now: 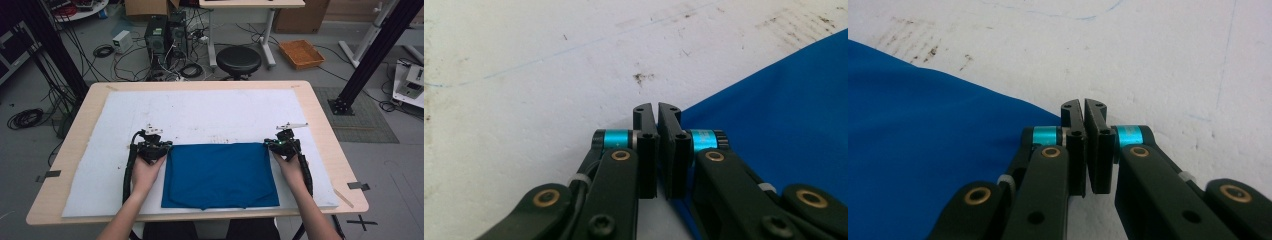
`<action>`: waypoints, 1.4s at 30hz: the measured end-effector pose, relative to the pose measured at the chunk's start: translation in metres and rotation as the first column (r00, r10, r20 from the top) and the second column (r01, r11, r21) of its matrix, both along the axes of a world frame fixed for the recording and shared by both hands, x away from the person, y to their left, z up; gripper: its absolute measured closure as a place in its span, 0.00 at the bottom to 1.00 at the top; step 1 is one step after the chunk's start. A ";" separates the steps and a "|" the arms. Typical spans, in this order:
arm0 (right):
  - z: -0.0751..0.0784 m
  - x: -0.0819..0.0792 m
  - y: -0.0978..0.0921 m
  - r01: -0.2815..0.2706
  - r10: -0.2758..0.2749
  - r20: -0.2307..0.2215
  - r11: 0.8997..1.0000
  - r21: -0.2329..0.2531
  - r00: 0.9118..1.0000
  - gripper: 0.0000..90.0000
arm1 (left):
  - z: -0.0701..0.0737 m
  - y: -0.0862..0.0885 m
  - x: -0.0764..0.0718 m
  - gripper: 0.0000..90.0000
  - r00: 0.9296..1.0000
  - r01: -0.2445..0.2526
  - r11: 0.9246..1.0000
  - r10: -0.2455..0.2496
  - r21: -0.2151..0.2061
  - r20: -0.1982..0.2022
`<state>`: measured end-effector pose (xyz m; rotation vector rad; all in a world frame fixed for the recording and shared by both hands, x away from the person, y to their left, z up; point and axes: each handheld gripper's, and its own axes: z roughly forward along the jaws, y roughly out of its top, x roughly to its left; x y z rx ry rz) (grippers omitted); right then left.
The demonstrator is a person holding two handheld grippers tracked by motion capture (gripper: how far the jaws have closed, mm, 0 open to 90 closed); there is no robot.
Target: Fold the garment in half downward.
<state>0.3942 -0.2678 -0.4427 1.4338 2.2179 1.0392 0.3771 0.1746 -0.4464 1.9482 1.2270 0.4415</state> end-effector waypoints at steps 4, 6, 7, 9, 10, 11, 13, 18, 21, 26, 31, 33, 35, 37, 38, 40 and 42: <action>0.000 0.005 -0.003 0.001 -0.001 0.026 1.000 0.004 1.000 0.98 | 0.000 0.001 0.005 0.97 1.000 -0.014 1.000 0.014 -0.002 0.010; 0.000 0.009 -0.004 0.006 -0.006 0.024 1.000 -0.004 1.000 0.98 | 0.001 0.001 0.009 0.97 1.000 -0.025 1.000 0.025 0.007 0.016; 0.001 0.012 -0.005 0.006 -0.006 0.031 1.000 -0.010 1.000 0.98 | 0.001 0.000 0.011 0.97 0.999 -0.028 1.000 0.028 0.011 0.017; 0.004 0.018 -0.004 0.006 -0.005 0.047 1.000 -0.026 0.999 0.98 | 0.002 0.000 0.015 0.97 0.999 -0.033 0.999 0.033 0.015 0.025; 0.005 0.021 -0.004 0.005 -0.003 0.054 1.000 -0.030 0.999 0.98 | 0.002 -0.001 0.017 0.97 0.999 -0.038 0.999 0.037 0.018 0.030; 0.007 0.023 -0.004 0.003 -0.001 0.061 1.000 -0.027 0.998 0.98 | 0.002 -0.001 0.019 0.97 0.999 -0.041 0.999 0.040 0.021 0.032; 0.008 0.031 -0.002 -0.004 0.006 0.061 0.999 -0.044 0.998 0.98 | 0.002 -0.002 0.022 0.97 0.999 -0.042 0.999 0.041 0.027 0.032; 0.009 0.037 0.000 -0.008 0.011 0.070 0.999 -0.051 0.997 0.98 | 0.000 -0.002 0.024 0.97 0.998 -0.046 0.999 0.045 0.023 0.040; 0.009 0.036 0.000 0.001 0.003 0.069 0.998 -0.059 0.998 0.91 | 0.003 -0.002 0.023 0.88 0.996 -0.063 0.998 0.062 0.018 0.057; 0.024 0.020 -0.008 0.024 -0.022 0.119 1.000 -0.010 0.993 0.67 | 0.019 0.000 0.009 0.58 0.992 -0.027 1.000 0.027 0.000 0.120; 0.038 -0.007 -0.018 0.030 -0.034 0.182 0.999 0.022 0.983 0.55 | 0.033 0.004 -0.015 0.48 0.976 0.026 0.999 -0.030 0.023 0.214; 0.039 -0.020 -0.024 0.037 -0.046 0.200 0.998 0.049 0.979 0.51 | 0.037 0.006 -0.023 0.46 0.966 0.038 0.999 -0.041 0.016 0.256; 0.039 -0.028 -0.030 0.044 -0.057 0.215 0.997 0.065 0.975 0.49 | 0.040 0.007 -0.027 0.46 0.963 0.051 0.999 -0.051 0.007 0.265; 0.040 -0.033 -0.036 0.051 -0.068 0.220 0.995 0.082 0.973 0.48 | 0.041 0.008 -0.030 0.45 0.959 0.055 0.998 -0.054 0.003 0.279; 0.040 -0.035 -0.038 0.057 -0.074 0.222 0.995 0.082 0.972 0.47 | 0.042 0.008 -0.032 0.45 0.956 0.058 0.998 -0.059 0.011 0.287; 0.041 -0.038 -0.044 0.072 -0.091 0.226 0.993 0.089 0.970 0.47 | 0.042 0.009 -0.033 0.45 0.954 0.049 0.998 -0.060 0.046 0.294; 0.042 -0.038 -0.051 0.086 -0.106 0.233 0.992 0.096 0.967 0.47 | 0.041 0.011 -0.034 0.44 0.958 0.043 0.999 -0.050 0.032 0.284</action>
